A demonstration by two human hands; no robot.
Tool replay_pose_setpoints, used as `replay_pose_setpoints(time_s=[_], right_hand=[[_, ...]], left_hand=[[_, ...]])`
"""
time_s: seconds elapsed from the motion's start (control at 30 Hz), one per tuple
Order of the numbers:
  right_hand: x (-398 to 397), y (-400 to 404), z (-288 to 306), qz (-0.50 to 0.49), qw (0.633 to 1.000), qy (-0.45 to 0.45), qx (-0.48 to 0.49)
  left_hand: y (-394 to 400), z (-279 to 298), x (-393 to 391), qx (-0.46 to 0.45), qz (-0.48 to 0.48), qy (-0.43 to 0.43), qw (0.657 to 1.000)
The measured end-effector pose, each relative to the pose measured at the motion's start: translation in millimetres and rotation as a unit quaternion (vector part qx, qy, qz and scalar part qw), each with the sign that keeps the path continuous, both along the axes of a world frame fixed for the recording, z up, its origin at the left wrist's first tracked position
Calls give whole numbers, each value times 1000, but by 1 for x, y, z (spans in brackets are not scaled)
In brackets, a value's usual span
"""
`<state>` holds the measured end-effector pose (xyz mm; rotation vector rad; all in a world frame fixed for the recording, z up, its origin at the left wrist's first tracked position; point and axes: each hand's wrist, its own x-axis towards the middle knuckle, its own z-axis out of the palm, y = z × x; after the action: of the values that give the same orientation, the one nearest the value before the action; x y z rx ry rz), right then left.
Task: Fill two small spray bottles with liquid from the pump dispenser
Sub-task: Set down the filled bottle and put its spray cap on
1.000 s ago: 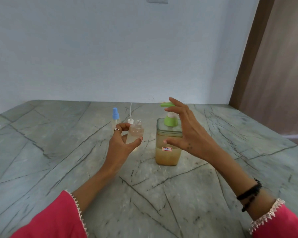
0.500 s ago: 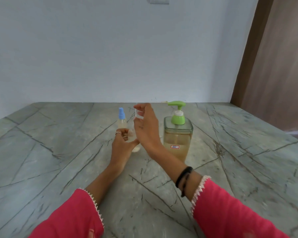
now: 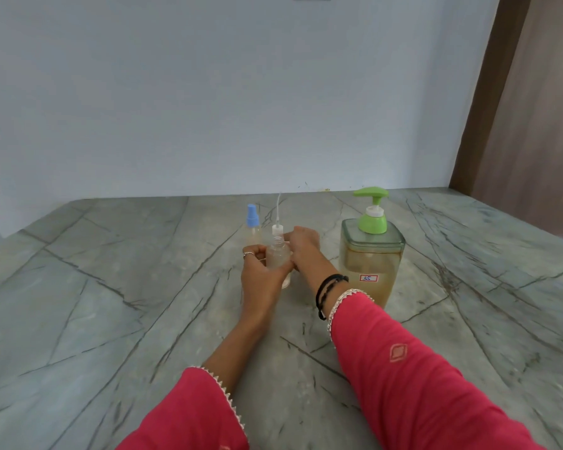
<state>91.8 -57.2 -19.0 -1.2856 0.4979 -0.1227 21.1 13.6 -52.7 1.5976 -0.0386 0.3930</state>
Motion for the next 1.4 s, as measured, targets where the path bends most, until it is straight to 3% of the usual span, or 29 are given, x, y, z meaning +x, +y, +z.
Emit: replay_pose_setpoints(time_s=[0.17, 0.3, 0.47, 0.7, 0.8, 0.93, 1.07, 1.23, 1.4], right_hand=[[15, -2, -22, 43, 981, -68, -178], [22, -2, -25, 66, 961, -87, -253], [23, -1, -28, 40, 959, -87, -266], [-2, -8, -16, 37, 976, -127, -171], [-23, -9, -11, 48, 951, -161, -260], [-58, -11, 4, 56, 887, -201, -413], [-94, -23, 22, 21, 837, -272, -475], [-124, -45, 32, 9, 821, -280, -498], [-139, -56, 39, -4, 776, -297, -556]], left_hand=[[0, -1, 3, -8, 2, 4, 1000], [1, -2, 5, -5, 5, 9, 1000], [1, -1, 5, -4, 3, 8, 1000], [1, 0, 4, -6, -6, 8, 1000], [1, 1, 3, -1, -11, 6, 1000], [0, 1, 1, -6, -17, 19, 1000], [-2, 1, -1, -11, -27, 32, 999], [-2, 4, -1, -6, -22, 38, 999], [-3, 4, -2, -5, -20, 40, 999]])
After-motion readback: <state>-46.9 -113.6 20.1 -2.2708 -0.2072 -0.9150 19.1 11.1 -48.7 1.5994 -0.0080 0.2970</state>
